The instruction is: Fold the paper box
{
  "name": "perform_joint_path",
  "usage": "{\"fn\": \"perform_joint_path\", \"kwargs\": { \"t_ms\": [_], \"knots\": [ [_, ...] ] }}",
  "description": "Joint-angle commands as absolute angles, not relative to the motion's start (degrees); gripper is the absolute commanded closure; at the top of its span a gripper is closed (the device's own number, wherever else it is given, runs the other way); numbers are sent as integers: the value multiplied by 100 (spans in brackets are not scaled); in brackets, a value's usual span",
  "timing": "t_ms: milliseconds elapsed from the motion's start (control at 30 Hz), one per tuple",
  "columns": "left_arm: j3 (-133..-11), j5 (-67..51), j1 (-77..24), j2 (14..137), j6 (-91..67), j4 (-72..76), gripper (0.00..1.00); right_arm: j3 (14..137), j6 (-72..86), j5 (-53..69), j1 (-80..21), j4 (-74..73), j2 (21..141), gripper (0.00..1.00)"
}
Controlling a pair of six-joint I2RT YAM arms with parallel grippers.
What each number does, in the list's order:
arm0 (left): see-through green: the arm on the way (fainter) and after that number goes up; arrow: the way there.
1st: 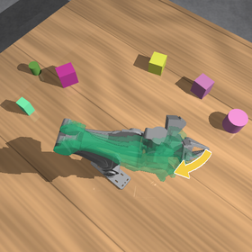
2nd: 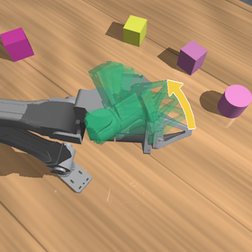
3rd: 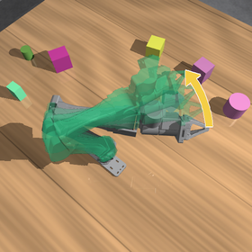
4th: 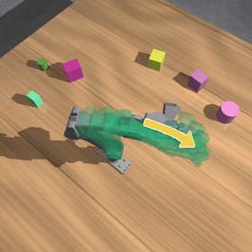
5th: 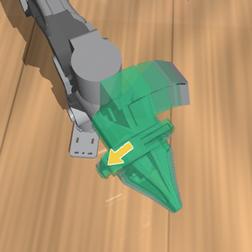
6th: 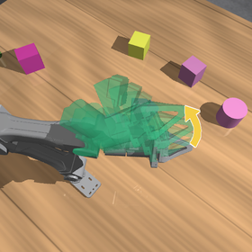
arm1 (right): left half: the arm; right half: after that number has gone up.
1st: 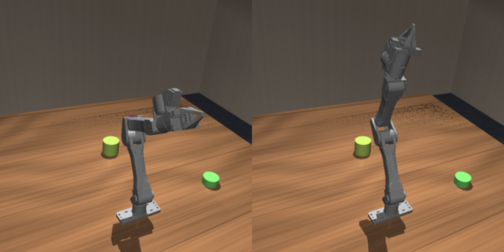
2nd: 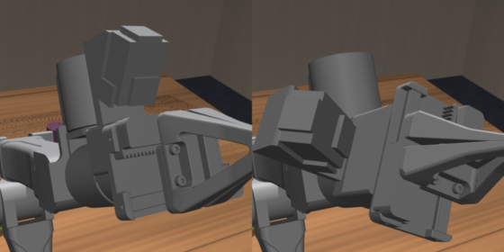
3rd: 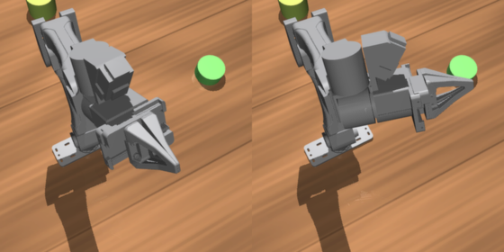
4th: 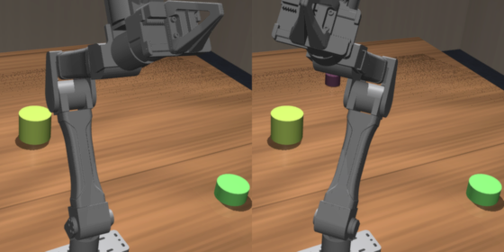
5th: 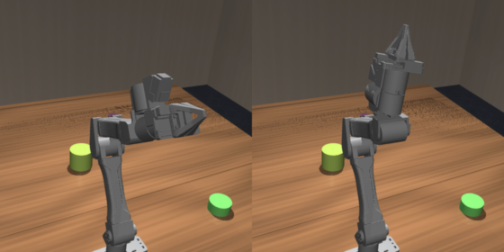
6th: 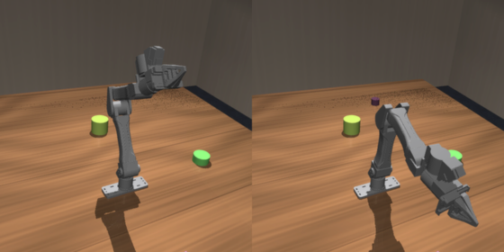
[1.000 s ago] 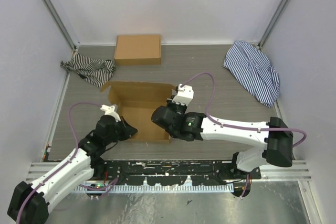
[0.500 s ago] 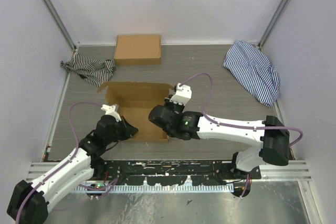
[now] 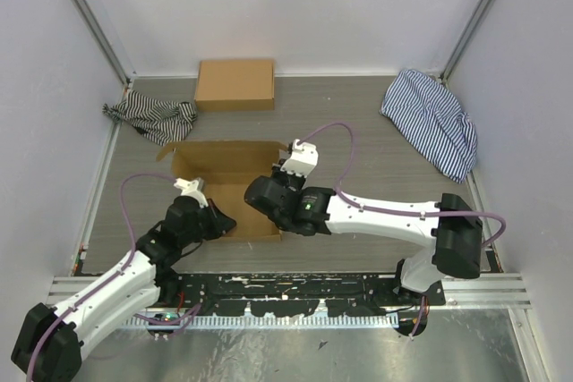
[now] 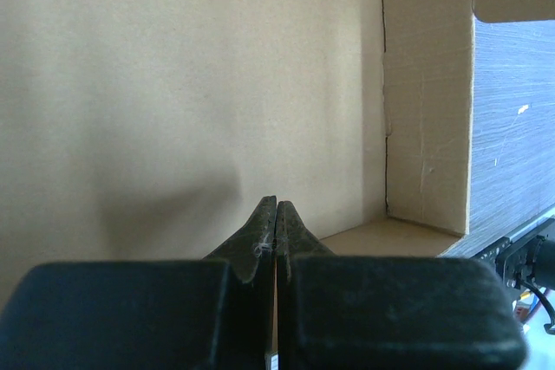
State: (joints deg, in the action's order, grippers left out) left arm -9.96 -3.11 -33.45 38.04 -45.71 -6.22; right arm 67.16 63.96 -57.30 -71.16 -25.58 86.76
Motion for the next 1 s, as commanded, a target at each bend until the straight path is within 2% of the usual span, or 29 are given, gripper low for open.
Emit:
{"fn": "perform_joint_path", "kwargs": {
  "t_ms": [0, 467, 733, 967],
  "knots": [
    [-918, -281, -3391, 3819, -4581, -401, 95, 7125, 6573, -5346, -7137, -2922, 8995, 99],
    [-1135, -320, -3479, 4123, -4619, -391, 95, 7313, 6339, -5475, -6863, -3320, 8909, 99],
    [-2270, -305, -3550, 3650, -4319, -863, 86, 6630, 5927, -6074, -6348, -3652, 7940, 99],
    [-3098, -685, -3559, 3505, -4313, -1200, 81, 6301, 5580, -6155, -6328, -3454, 7502, 99]
  ]
}}
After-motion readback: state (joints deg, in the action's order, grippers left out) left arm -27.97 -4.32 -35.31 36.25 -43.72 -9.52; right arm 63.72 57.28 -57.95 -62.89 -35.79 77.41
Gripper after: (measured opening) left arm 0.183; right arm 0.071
